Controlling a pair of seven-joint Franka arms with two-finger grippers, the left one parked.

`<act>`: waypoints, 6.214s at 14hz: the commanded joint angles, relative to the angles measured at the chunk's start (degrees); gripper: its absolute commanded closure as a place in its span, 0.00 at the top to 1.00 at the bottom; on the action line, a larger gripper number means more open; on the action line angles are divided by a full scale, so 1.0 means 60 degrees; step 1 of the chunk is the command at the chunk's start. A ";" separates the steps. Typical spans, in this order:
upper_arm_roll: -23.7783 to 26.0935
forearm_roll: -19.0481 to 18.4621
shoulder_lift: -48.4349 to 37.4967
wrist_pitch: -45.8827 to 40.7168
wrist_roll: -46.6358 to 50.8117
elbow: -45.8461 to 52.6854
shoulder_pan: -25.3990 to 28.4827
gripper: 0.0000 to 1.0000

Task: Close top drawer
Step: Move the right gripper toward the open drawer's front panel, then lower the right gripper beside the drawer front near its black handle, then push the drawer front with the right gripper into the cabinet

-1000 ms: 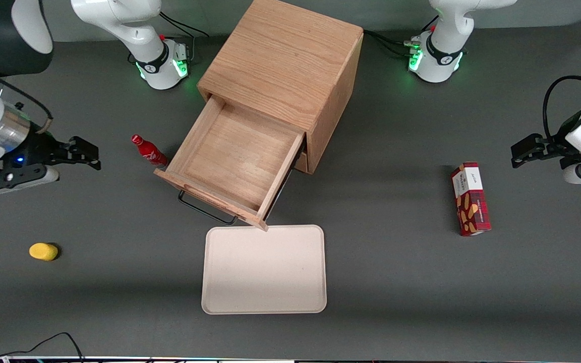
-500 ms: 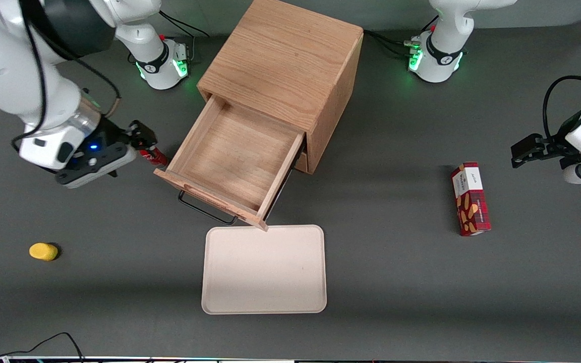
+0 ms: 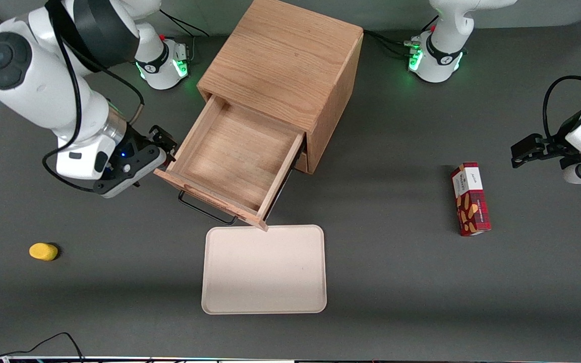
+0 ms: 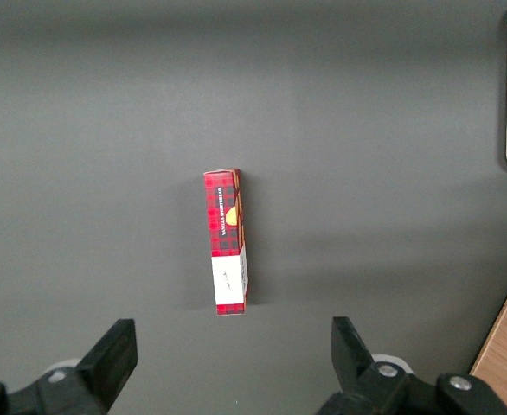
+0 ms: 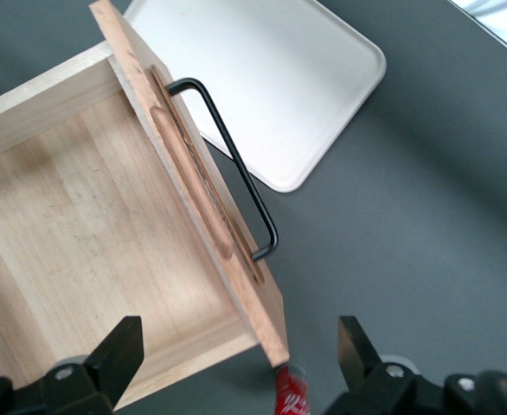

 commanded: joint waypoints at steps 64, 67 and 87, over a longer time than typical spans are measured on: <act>-0.0190 0.2658 0.3382 0.1866 -0.2387 0.0643 -0.0287 1.00; -0.0059 0.2643 0.3250 0.1836 -0.1904 0.0381 -0.0316 1.00; 0.1054 0.2410 0.2694 0.1821 -0.0014 -0.0572 -0.0565 1.00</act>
